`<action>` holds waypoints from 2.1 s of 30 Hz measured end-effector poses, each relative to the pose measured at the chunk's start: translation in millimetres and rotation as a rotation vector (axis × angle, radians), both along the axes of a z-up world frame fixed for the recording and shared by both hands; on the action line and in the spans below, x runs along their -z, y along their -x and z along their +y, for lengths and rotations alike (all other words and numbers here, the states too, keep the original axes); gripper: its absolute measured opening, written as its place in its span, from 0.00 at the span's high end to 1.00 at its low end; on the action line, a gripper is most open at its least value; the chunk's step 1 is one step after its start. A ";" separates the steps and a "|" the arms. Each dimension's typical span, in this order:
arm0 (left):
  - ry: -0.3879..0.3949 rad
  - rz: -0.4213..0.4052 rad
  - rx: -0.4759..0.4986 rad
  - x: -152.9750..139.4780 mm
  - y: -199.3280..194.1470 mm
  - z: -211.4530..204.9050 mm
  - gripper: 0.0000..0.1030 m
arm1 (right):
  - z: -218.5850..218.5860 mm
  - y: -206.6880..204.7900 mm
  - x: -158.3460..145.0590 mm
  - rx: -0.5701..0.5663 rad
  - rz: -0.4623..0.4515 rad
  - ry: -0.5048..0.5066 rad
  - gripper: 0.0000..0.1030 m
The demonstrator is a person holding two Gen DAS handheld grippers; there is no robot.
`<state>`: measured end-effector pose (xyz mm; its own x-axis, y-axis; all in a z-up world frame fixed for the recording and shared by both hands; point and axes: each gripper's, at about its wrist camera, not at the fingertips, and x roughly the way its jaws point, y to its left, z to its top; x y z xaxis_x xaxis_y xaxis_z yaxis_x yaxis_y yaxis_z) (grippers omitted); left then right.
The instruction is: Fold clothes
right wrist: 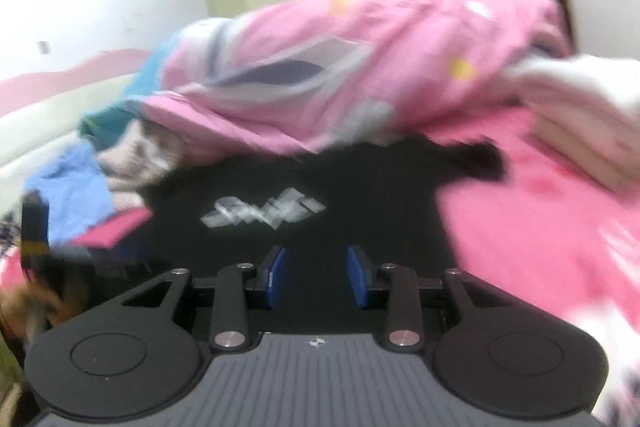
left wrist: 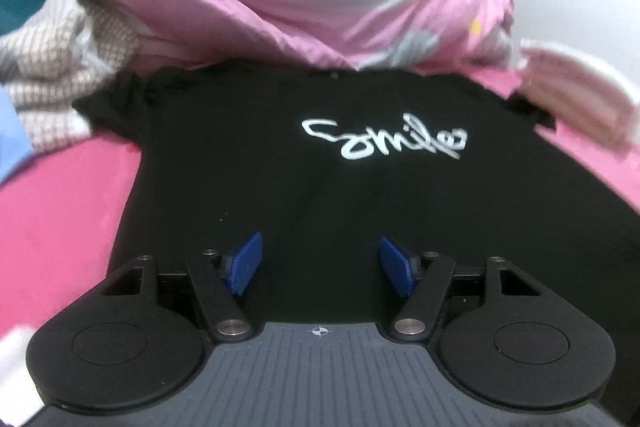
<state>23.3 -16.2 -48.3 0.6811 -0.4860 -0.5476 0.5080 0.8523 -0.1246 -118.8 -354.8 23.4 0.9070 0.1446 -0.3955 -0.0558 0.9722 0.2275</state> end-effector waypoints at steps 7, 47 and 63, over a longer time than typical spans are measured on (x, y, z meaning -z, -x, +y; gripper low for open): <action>0.011 -0.021 0.004 3.1 -0.7 -1.4 0.34 | 55.1 -145.7 21.0 -0.165 0.153 -0.048 0.65; 0.078 -0.014 0.035 7.4 -3.2 3.4 0.24 | -141.2 -58.4 25.9 0.244 0.281 0.104 0.65; 0.051 -0.025 0.020 5.7 0.0 1.3 0.24 | -92.3 -36.1 34.7 0.072 0.225 0.166 0.64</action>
<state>23.4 -14.8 -54.0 0.6841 -0.5266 -0.5047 0.5282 0.8348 -0.1550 -82.6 -447.1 -11.3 0.7994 -0.0005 -0.6007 0.0486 0.9968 0.0639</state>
